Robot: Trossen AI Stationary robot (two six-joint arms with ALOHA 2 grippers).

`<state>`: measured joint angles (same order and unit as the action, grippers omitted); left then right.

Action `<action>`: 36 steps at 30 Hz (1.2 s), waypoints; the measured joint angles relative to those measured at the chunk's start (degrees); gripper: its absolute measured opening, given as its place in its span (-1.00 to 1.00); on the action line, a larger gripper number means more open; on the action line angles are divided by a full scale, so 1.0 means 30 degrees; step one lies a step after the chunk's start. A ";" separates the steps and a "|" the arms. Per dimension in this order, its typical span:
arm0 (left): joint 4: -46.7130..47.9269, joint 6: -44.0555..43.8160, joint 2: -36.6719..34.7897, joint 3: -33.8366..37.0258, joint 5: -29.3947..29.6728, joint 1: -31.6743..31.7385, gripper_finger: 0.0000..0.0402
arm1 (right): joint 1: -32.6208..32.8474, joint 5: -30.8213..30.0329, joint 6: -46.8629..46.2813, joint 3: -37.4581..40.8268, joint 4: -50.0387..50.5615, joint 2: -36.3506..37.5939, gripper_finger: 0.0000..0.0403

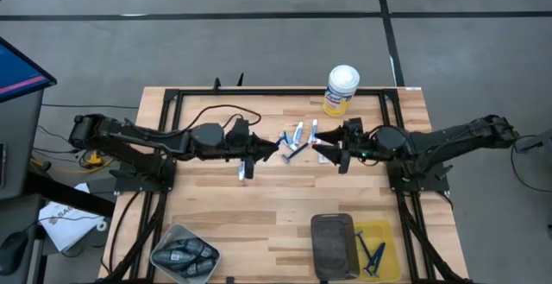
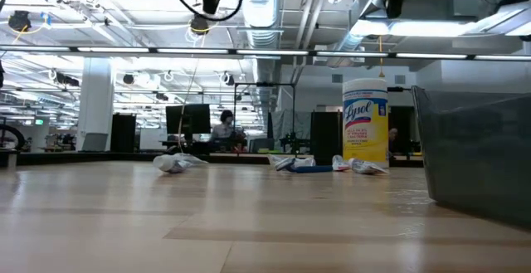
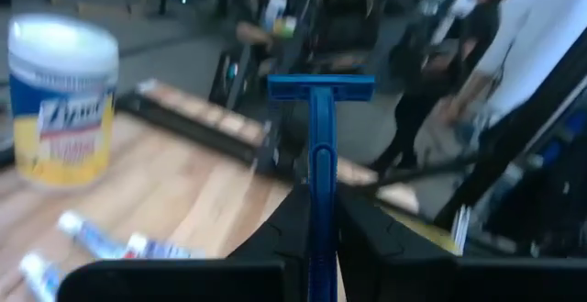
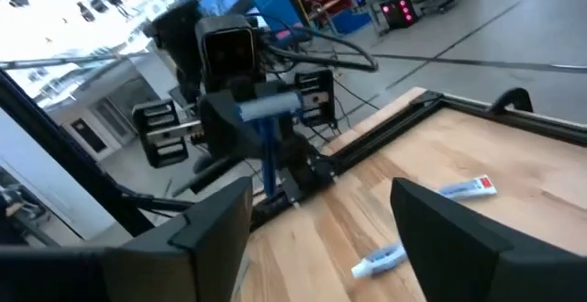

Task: Pick & Place Travel size toiletries
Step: Put the razor into the yellow bin

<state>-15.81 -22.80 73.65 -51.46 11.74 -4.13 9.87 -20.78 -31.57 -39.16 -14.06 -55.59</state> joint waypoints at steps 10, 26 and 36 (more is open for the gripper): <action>-0.5734 0.0793 0.0124 -0.0015 0.1119 0.0468 -0.88 | -0.0672 0.1100 0.0100 -0.0330 -0.1694 -0.1676 0.32; -0.7261 -0.0535 0.1411 -0.0007 0.0135 0.0217 -0.88 | -0.0942 0.3656 0.2736 -0.7078 0.0266 -0.8739 0.32; -0.7332 0.0078 0.1217 0.0000 0.0163 -0.0297 -0.88 | -0.1683 0.4070 0.2726 -0.8371 0.0740 -0.9418 0.29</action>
<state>-37.81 -22.57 77.30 -51.46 12.23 -5.02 4.82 -8.57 -23.40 -64.27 -11.84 -83.85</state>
